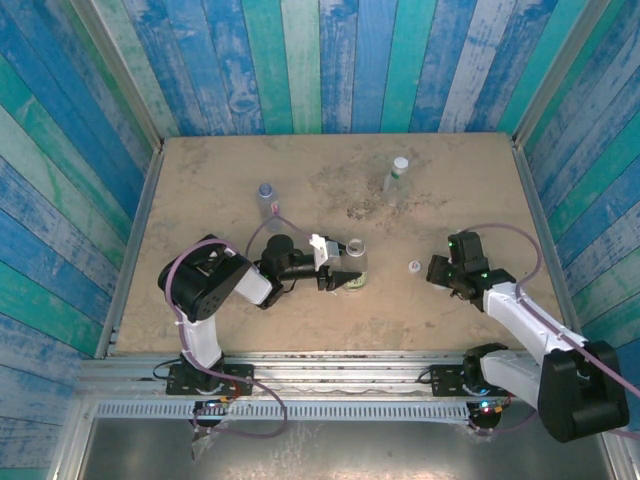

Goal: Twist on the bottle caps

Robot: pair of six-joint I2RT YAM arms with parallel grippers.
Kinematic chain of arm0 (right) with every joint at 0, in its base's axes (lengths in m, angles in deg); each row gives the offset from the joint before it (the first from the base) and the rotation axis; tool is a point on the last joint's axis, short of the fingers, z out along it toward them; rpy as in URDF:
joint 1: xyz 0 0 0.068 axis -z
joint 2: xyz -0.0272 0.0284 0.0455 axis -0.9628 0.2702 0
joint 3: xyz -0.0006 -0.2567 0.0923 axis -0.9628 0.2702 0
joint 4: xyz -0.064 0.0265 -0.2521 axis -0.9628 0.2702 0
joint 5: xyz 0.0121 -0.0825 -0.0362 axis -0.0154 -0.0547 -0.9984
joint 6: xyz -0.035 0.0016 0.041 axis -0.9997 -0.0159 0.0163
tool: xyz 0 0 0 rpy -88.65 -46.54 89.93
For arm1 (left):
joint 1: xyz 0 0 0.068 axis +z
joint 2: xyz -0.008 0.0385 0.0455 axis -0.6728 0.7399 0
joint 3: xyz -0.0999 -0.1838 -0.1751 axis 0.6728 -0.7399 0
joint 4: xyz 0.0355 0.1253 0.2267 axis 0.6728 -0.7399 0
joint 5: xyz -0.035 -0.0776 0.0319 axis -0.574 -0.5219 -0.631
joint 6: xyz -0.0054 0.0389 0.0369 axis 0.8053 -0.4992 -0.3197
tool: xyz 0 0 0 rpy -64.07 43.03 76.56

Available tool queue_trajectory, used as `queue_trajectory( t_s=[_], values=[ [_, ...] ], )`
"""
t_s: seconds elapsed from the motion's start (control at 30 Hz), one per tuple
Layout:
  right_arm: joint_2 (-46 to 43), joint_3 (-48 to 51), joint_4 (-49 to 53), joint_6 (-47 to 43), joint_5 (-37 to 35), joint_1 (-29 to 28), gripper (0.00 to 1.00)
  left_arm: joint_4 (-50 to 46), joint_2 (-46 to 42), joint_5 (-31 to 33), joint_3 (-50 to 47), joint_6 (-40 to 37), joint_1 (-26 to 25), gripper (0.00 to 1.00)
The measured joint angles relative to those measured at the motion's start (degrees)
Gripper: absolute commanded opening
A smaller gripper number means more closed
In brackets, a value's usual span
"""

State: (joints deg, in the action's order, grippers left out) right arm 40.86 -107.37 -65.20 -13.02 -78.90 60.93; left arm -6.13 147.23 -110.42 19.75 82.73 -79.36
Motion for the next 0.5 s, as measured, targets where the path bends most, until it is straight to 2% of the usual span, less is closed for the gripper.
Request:
queue_trajectory(
  t_s=[0.17, 0.5],
  values=[
    [2.69, 0.0, 0.37, 1.49, -0.28, -0.63, 0.59, -0.61, 0.0, -0.02, 0.35, -0.28, 0.0, 0.66],
    [6.25, -0.02, 1.77, 3.58, -2.56, -1.44, 0.54, -0.72, 0.0, -0.04, 0.39, -0.5, 0.0, 0.66]
  ],
)
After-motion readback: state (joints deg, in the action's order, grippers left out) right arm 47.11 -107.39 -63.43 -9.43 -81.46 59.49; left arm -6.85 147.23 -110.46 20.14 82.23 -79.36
